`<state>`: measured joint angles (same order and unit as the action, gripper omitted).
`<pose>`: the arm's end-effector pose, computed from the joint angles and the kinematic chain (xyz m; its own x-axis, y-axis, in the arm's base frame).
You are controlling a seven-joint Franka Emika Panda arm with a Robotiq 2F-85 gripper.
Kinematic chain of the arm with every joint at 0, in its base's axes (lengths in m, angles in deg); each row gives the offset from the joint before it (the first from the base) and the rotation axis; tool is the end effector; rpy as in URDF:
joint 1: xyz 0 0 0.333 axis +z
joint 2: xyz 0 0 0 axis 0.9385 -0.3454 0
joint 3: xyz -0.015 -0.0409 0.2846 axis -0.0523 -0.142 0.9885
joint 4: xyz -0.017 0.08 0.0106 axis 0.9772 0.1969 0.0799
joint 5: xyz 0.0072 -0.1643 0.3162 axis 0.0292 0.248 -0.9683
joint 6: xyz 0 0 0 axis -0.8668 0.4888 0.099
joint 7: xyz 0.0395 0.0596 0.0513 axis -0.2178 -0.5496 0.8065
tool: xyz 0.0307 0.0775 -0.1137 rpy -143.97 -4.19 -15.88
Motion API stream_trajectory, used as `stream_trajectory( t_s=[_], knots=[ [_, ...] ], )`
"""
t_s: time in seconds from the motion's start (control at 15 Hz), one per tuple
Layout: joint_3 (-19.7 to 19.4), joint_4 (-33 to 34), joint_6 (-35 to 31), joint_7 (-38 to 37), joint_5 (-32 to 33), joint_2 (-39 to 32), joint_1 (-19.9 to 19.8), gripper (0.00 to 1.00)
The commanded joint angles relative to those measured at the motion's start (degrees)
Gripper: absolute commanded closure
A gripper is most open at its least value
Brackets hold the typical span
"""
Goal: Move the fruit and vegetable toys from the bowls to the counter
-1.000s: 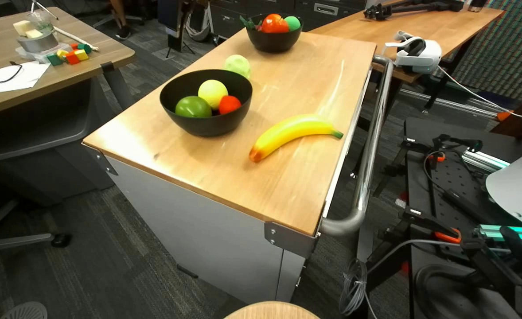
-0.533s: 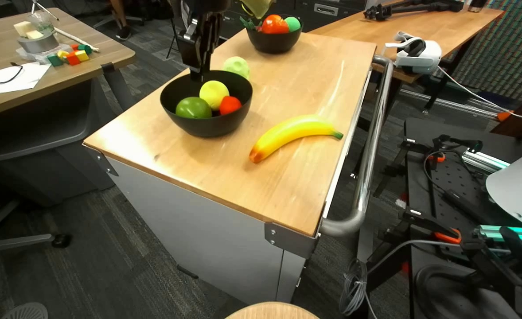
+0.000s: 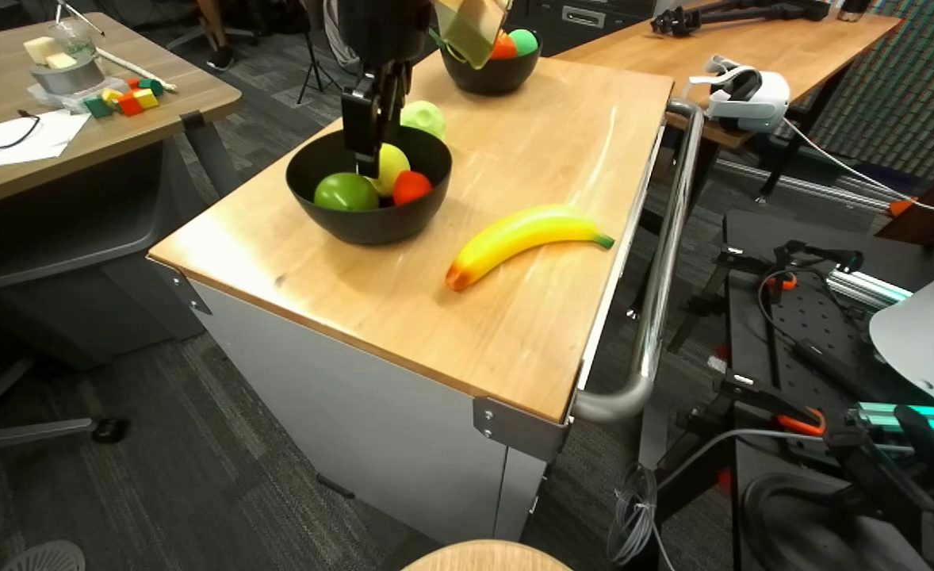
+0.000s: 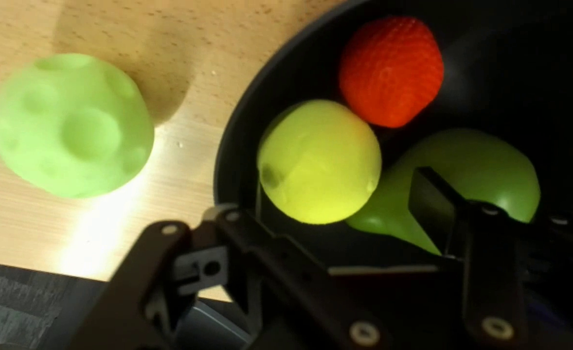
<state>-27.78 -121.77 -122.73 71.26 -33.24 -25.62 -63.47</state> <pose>0.5824 0.1050 0.2946 0.9402 0.2580 0.2225 0.2450 -0.9658 0.0845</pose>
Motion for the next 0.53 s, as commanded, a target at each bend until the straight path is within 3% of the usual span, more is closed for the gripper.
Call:
stream_trajectory(
  t_s=[0.0,0.2,0.47],
  knots=[
    [-1.0,-0.5,0.5,-1.2,2.6,0.5,1.3,0.26],
    [-1.3,-1.2,-0.2,-1.5,5.2,0.4,1.7,0.4],
    [-2.9,-2.0,-1.9,-3.7,12.3,0.2,2.9,0.42]
  ],
)
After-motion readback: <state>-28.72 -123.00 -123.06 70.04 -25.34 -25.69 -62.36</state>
